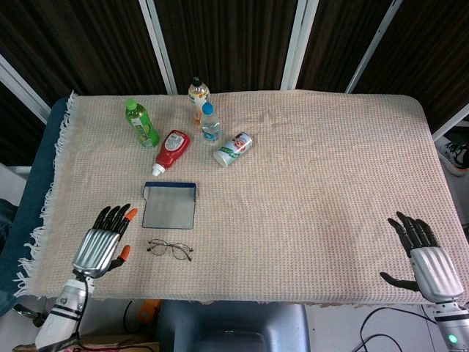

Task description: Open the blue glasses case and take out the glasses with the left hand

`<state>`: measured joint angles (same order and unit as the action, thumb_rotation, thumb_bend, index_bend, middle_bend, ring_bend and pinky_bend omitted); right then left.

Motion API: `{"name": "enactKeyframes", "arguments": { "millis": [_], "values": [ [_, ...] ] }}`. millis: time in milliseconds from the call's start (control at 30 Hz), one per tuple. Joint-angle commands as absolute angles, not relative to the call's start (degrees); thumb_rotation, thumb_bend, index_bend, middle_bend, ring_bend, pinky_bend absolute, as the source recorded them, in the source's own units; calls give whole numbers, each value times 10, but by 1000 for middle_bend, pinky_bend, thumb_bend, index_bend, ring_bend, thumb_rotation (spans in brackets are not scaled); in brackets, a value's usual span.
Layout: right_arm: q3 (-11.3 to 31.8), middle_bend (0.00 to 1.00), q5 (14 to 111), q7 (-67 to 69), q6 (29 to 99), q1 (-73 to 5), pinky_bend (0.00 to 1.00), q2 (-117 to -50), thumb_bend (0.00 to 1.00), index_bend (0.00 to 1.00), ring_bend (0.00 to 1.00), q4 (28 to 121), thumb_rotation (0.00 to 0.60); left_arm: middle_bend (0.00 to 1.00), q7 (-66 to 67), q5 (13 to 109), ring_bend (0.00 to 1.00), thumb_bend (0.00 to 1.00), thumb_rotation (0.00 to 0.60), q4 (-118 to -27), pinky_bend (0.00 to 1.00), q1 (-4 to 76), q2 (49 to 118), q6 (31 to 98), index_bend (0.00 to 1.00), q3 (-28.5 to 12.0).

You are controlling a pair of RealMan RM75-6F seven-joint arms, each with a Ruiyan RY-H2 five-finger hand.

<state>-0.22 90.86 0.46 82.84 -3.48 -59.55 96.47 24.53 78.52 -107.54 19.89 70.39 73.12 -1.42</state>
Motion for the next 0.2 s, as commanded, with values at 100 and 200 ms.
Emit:
{"name": "enactKeyframes", "arguments": {
  "millis": [100, 200],
  "values": [
    [-2, 0, 901, -15, 821, -38, 0, -604, 176, 0, 0, 967, 600, 0, 59, 934, 0, 412, 600, -926, 0, 94, 691, 851, 1, 91],
    [-1, 0, 901, -26, 821, -38, 0, -609, 176, 0, 0, 968, 600, 0, 40, 932, 0, 413, 600, -915, 0, 86, 693, 872, 0, 76]
  ]
}}
